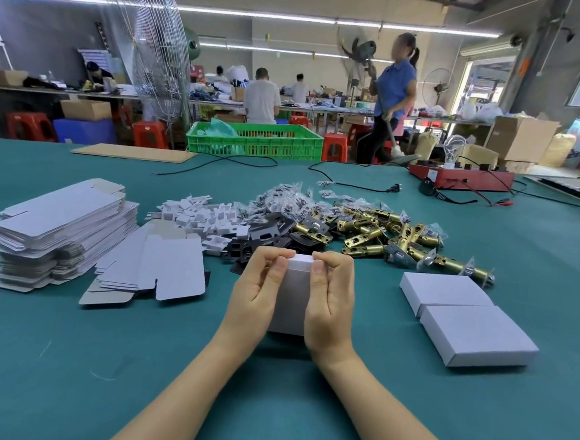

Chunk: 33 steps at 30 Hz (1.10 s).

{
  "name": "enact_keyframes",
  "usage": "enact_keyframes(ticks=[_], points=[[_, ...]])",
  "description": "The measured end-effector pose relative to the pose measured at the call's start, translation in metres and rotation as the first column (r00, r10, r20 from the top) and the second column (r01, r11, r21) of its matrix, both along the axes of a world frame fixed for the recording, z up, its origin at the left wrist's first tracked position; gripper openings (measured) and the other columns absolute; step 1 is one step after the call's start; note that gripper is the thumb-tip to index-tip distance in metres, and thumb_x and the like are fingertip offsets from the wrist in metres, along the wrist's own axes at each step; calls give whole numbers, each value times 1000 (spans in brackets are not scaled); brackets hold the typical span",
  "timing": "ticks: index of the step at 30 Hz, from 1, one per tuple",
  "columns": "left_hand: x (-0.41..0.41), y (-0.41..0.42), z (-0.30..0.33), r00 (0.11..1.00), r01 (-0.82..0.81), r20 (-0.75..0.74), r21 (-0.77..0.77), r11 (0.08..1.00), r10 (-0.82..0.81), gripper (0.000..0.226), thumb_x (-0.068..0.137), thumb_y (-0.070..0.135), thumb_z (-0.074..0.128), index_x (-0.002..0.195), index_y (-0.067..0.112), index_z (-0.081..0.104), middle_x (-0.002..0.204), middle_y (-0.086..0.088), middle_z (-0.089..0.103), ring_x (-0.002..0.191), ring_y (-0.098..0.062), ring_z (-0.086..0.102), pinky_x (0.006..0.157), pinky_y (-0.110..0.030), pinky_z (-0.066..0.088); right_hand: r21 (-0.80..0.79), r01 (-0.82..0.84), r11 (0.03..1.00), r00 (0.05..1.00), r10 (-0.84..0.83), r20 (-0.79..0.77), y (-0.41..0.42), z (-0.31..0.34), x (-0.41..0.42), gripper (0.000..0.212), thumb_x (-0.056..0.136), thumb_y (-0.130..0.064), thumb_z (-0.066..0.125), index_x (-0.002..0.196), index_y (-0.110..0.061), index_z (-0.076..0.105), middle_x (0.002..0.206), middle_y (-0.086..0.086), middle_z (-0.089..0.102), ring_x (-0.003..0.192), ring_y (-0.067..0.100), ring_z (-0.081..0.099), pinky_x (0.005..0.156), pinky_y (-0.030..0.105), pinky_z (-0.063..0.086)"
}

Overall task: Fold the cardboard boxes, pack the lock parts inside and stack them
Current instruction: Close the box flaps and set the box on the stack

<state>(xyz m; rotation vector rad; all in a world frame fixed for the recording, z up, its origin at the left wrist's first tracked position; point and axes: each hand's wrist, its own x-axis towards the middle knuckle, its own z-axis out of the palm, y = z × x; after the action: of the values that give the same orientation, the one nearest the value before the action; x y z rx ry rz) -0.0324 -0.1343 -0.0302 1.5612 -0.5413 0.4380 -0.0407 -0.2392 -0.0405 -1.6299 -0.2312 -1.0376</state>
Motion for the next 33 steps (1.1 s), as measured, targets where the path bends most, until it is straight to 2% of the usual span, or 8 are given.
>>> enact_keyframes(ticks=[6, 13, 20, 24, 26, 28, 31, 33], points=[[-1, 1, -3, 999, -27, 34, 40, 999, 26, 15, 97, 32, 43, 101, 33, 57, 89, 26, 62, 79, 4, 55, 72, -10, 41, -55, -2, 998, 1000, 4, 30, -3, -2, 1, 9, 97, -28, 38, 98, -34, 45, 96, 3, 51, 89, 11, 51, 82, 14, 38], [-2, 1, -7, 997, -55, 60, 78, 995, 50, 15, 98, 32, 42, 103, 37, 55, 95, 27, 63, 83, 4, 57, 72, -8, 42, -126, -9, 992, 1000, 12, 19, -7, -4, 2, 11, 97, -31, 37, 99, -26, 47, 104, -13, 52, 92, 4, 52, 84, 12, 38], [2, 3, -10, 998, -27, 61, 103, 994, 21, 14, 97, 30, 44, 104, 34, 55, 94, 26, 62, 83, 4, 57, 73, -9, 42, -170, -68, 983, 997, 59, -57, -7, -4, 0, 17, 92, -42, 42, 102, -29, 38, 110, -10, 48, 95, 15, 56, 81, 17, 42], [2, 2, -10, 999, -15, 52, 125, 992, 9, 17, 95, 29, 45, 109, 36, 51, 97, 31, 60, 84, 5, 56, 75, -8, 42, -182, -74, 981, 990, 51, -129, -8, -6, 0, 23, 89, -50, 44, 103, -34, 34, 98, 4, 55, 83, 15, 55, 71, 14, 40], [0, 1, -10, 1000, 2, 27, 135, 991, -5, 26, 95, 29, 45, 119, 39, 45, 104, 37, 56, 89, 10, 55, 79, -6, 42, -165, -74, 984, 988, 51, -144, -9, -5, 1, 18, 91, -44, 49, 101, -37, 36, 91, 4, 55, 79, 16, 55, 66, 12, 39], [-1, 1, -11, 999, 31, -35, 97, 995, -28, 33, 98, 36, 49, 128, 42, 37, 104, 27, 61, 89, 8, 57, 80, -10, 44, -137, -79, 987, 986, 58, -155, -9, -4, 1, 14, 91, -39, 50, 96, -40, 37, 89, -1, 54, 78, 12, 54, 65, 11, 39], [3, 3, -13, 982, 68, -181, 44, 997, -59, 49, 85, 44, 54, 130, 44, 35, 101, -1, 66, 90, -10, 65, 77, -19, 50, -99, -64, 993, 988, 49, -148, -7, -4, 2, 13, 91, -38, 50, 96, -39, 38, 90, -8, 52, 79, 2, 53, 65, 8, 38], [7, 4, -15, 964, 110, -249, 70, 991, -89, 45, 83, 43, 59, 125, 41, 42, 104, 5, 68, 93, -3, 65, 76, -14, 49, -67, -60, 996, 987, 49, -151, -5, -4, 2, 12, 92, -39, 50, 98, -38, 39, 94, -10, 53, 83, 3, 54, 66, 9, 40]])
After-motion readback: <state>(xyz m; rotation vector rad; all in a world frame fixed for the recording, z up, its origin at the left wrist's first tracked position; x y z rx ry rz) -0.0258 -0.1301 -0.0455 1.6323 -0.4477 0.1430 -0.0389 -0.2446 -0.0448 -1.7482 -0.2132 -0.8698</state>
